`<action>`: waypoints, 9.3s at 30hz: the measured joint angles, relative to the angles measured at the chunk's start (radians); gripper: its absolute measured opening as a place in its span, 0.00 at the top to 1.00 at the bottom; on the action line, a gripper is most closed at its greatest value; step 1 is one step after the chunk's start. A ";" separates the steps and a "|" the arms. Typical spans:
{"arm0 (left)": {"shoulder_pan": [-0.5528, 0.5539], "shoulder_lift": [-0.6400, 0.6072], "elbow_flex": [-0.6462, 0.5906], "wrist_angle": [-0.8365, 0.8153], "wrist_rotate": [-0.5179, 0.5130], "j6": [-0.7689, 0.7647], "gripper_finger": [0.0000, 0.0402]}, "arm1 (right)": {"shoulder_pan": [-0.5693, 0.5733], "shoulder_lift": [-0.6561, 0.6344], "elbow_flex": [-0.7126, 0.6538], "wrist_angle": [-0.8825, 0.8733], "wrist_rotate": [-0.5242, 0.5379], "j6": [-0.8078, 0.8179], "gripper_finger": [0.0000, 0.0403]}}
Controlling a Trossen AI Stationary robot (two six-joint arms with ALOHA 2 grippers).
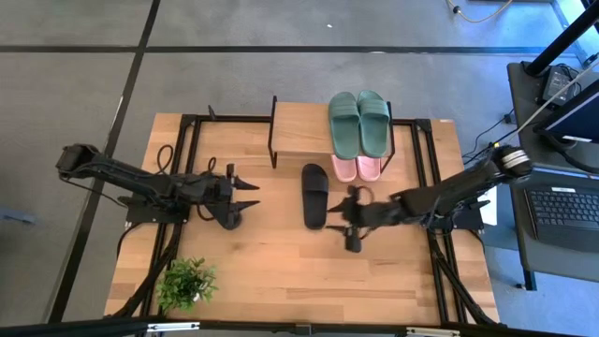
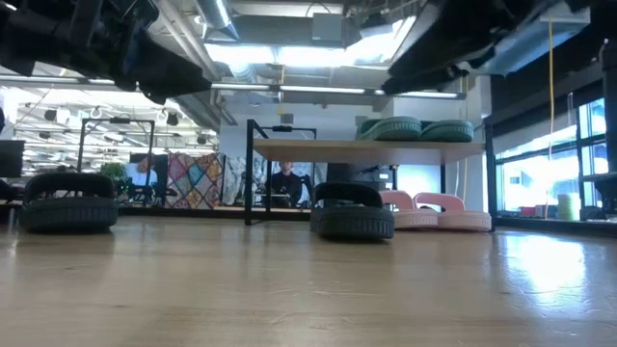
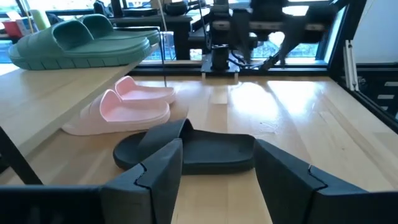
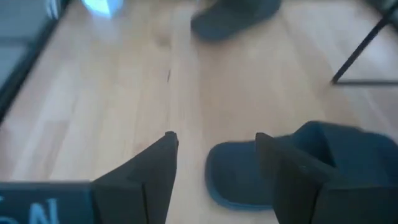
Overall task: Pick and place slides into the shelf
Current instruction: Put the right black slide under the shelf, then put the black slide under the shelf
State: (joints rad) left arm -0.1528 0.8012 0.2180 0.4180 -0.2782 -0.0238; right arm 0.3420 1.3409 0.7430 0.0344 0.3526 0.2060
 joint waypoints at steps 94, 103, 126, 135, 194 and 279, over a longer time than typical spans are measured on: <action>-0.001 0.003 -0.001 -0.043 -0.001 -0.027 0.53 | -0.151 -0.045 0.235 -0.622 -0.146 0.034 0.47; -0.001 0.003 0.057 -0.099 -0.004 -0.031 0.53 | -0.128 -0.427 -0.306 -0.088 -0.098 0.079 0.47; -0.003 0.641 0.797 -1.832 -0.169 -0.993 0.53 | -0.128 -0.484 -0.598 0.172 -0.098 0.081 0.47; -0.003 0.805 0.786 -1.882 -0.129 -1.070 0.53 | -0.128 -0.484 -0.605 0.189 -0.098 0.078 0.47; -0.002 0.843 0.629 -1.741 -0.131 -1.066 0.97 | -0.128 -0.484 -0.605 0.193 -0.097 0.047 0.47; 0.081 1.080 1.035 -1.075 -0.398 -0.279 0.82 | -0.128 -0.485 -0.604 0.200 -0.098 0.047 0.47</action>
State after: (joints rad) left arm -0.0719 1.8812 1.2530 -0.6572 -0.6759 -0.3031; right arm 0.2138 0.8562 0.1390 0.2344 0.2548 0.2531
